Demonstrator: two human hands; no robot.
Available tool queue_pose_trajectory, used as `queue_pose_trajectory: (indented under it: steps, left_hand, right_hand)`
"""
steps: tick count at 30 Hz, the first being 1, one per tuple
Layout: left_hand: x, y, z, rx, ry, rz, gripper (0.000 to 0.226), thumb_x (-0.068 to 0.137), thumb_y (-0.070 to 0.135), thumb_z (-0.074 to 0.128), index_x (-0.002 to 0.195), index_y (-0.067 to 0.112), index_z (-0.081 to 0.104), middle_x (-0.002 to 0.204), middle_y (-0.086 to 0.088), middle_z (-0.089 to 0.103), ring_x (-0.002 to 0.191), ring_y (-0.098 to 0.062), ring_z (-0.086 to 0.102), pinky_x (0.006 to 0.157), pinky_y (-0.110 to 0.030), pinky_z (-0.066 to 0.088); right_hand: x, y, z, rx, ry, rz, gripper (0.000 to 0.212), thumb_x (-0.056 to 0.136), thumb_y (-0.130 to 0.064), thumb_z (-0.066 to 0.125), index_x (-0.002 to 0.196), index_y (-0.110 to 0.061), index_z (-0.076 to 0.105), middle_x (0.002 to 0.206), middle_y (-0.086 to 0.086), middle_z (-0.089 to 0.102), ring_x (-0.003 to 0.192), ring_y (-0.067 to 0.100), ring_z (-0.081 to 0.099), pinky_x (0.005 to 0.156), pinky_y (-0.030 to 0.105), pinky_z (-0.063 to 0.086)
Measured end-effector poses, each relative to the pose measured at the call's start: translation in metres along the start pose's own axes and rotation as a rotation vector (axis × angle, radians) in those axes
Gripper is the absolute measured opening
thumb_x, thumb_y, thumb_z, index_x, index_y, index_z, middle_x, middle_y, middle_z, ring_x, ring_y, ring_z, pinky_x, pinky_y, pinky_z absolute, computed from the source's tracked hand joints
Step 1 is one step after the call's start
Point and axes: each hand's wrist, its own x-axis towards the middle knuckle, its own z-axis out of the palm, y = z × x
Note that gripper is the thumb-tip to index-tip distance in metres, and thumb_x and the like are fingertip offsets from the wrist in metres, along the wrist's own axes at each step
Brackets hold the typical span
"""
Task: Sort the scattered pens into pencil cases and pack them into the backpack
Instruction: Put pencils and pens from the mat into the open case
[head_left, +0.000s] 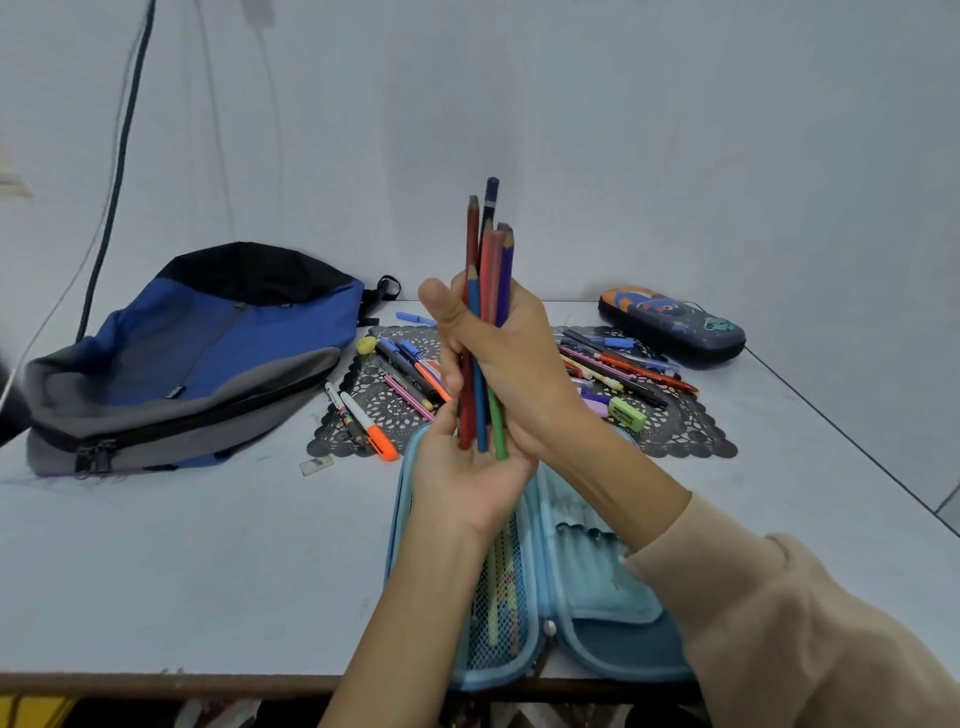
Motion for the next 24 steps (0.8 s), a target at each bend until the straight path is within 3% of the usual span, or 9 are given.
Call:
queue_pose_trajectory:
  steps: [5,9,12,15,18,21,24]
  left_hand:
    - [0.005,0.006,-0.001,-0.060,0.068,0.001,0.027,0.098,0.013,0.045,0.088,-0.001,0.065,0.083,-0.015,0.070,0.085,-0.027,0.065,0.083,-0.037,0.054]
    - [0.002,0.007,0.002,-0.042,0.103,-0.005,0.034,0.100,0.014,0.042,0.082,-0.005,0.065,0.074,-0.020,0.070,0.082,-0.029,0.064,0.074,-0.039,0.048]
    - [0.001,0.003,0.004,-0.046,0.157,-0.005,0.034,0.099,0.013,0.044,0.079,-0.005,0.064,0.067,-0.018,0.069,0.077,-0.027,0.064,0.068,-0.036,0.049]
    - [0.002,0.002,0.004,-0.047,0.174,0.011,0.028,0.099,0.014,0.046,0.090,-0.004,0.065,0.080,-0.017,0.069,0.082,-0.027,0.064,0.079,-0.035,0.051]
    - [0.002,0.004,0.004,-0.050,0.176,0.005,0.028,0.098,0.012,0.045,0.089,-0.004,0.065,0.075,-0.019,0.069,0.081,-0.029,0.064,0.084,-0.038,0.050]
    - [0.000,0.005,0.007,-0.027,0.185,0.016,0.032,0.099,0.012,0.043,0.081,-0.005,0.064,0.065,-0.019,0.069,0.074,-0.029,0.063,0.075,-0.043,0.049]
    - [-0.002,0.004,0.008,0.013,0.205,0.016,0.032,0.099,0.013,0.045,0.078,-0.003,0.064,0.060,-0.015,0.068,0.071,-0.026,0.062,0.062,-0.040,0.047]
  right_hand:
    - [-0.001,-0.006,-0.004,-0.001,-0.042,0.101,0.026,0.087,-0.021,0.070,0.082,-0.009,0.048,0.050,0.003,0.042,0.038,0.020,0.046,0.042,0.025,0.040]
    - [-0.001,-0.004,-0.007,0.008,-0.034,0.133,0.026,0.088,-0.025,0.070,0.087,-0.011,0.049,0.051,0.001,0.035,0.037,0.017,0.035,0.044,0.028,0.032]
    - [-0.001,-0.005,-0.007,-0.016,-0.043,0.172,0.030,0.086,-0.030,0.071,0.080,-0.011,0.049,0.051,0.001,0.038,0.038,0.017,0.038,0.042,0.025,0.035]
    - [-0.001,-0.008,-0.007,0.007,-0.090,0.245,0.034,0.087,-0.029,0.071,0.068,-0.014,0.047,0.054,0.004,0.045,0.042,0.020,0.047,0.044,0.024,0.043]
    - [0.000,-0.011,-0.010,0.028,-0.156,0.278,0.023,0.090,-0.023,0.067,0.074,-0.010,0.056,0.059,0.009,0.055,0.051,0.025,0.055,0.058,0.032,0.051]
    - [0.000,-0.013,-0.016,-0.002,-0.217,0.261,0.015,0.091,-0.020,0.064,0.083,-0.007,0.060,0.068,0.013,0.062,0.066,0.030,0.063,0.075,0.041,0.053]
    - [0.001,-0.011,-0.021,-0.031,-0.319,0.232,0.010,0.087,-0.005,0.066,0.080,-0.007,0.060,0.072,0.013,0.063,0.071,0.030,0.065,0.073,0.037,0.055]
